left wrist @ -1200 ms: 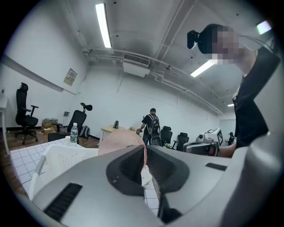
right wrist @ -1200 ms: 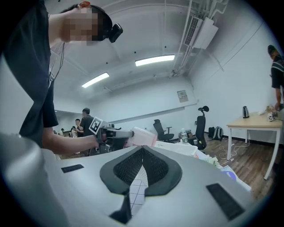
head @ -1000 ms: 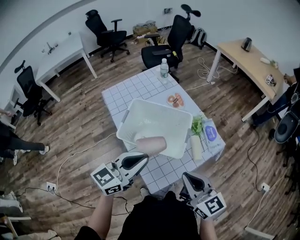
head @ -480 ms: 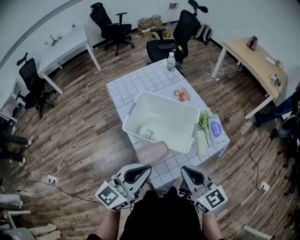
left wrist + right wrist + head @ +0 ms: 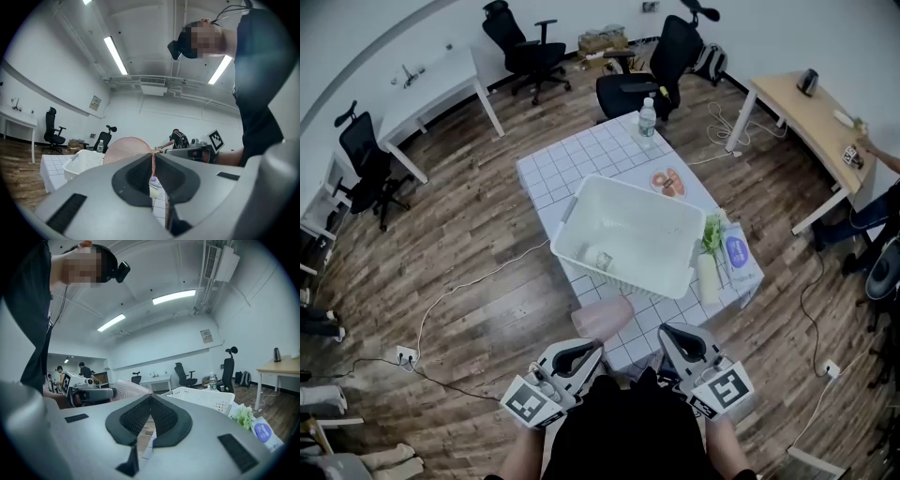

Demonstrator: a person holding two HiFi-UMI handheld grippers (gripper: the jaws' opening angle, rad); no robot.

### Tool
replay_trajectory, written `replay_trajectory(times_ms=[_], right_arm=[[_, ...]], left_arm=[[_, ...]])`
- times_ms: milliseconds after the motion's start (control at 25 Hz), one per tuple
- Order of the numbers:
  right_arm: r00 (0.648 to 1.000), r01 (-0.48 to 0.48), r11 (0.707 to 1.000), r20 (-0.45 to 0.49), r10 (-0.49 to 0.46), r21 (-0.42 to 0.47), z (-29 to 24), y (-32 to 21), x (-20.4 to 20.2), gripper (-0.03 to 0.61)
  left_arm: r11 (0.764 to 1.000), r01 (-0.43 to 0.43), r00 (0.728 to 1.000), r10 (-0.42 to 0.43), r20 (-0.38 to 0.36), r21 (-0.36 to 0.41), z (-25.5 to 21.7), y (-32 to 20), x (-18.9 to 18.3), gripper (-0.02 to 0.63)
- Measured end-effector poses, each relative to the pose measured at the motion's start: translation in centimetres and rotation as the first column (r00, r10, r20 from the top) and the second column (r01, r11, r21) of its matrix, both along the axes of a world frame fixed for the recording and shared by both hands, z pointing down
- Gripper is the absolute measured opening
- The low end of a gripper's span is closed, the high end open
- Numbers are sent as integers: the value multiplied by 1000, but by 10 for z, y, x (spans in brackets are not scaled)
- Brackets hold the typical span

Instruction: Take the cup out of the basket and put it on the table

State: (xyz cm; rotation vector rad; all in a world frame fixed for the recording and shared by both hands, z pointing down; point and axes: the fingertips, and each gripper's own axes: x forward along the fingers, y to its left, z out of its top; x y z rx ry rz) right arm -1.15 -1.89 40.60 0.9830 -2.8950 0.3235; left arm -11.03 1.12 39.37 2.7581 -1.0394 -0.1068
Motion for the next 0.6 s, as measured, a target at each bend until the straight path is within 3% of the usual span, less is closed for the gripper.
replay_trajectory(times_ms=[120, 400, 600], right_arm=[[1000, -11, 1000, 0, 11, -2, 1, 2, 3, 23], [999, -46, 999, -6, 45, -14, 8, 6, 13, 23], [997, -74, 997, -11, 74, -28, 15, 10, 22, 24]], left_arm=[[1000, -8, 1000, 9, 24, -8, 8, 1, 0, 21], [998, -34, 987, 43, 158, -61, 47, -4, 5, 21], [988, -65, 936, 109, 335, -138, 94, -5, 13, 21]])
